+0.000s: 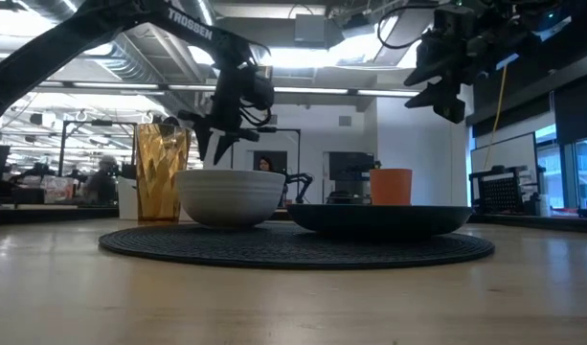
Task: Arrange a breakfast setting
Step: Put the red apple on the green plate
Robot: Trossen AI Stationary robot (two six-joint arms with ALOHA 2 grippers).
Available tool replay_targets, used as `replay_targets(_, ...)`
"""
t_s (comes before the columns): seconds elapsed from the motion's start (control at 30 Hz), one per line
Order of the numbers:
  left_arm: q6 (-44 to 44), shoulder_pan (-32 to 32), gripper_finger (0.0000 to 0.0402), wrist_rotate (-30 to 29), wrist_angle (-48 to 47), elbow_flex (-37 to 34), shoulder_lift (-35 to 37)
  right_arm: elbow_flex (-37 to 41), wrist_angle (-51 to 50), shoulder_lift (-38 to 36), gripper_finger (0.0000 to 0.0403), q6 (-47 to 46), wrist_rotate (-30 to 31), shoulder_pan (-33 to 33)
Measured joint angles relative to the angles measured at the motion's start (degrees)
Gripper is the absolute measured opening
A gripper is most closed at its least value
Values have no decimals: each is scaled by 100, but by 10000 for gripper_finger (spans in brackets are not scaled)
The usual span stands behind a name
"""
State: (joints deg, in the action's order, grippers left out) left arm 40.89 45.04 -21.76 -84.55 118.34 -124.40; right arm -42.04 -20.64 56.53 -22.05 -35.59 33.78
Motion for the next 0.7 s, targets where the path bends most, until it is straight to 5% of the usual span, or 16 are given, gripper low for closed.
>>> replay_targets(0.4, 283, -698, 135, 40, 937, 4, -44, 0, -53, 0, 168, 427, -113, 0)
replay_targets(0.7, 2719, -897, 115, -566, 672, 42, -572, -2, -75, 0, 168, 451, -304, 0)
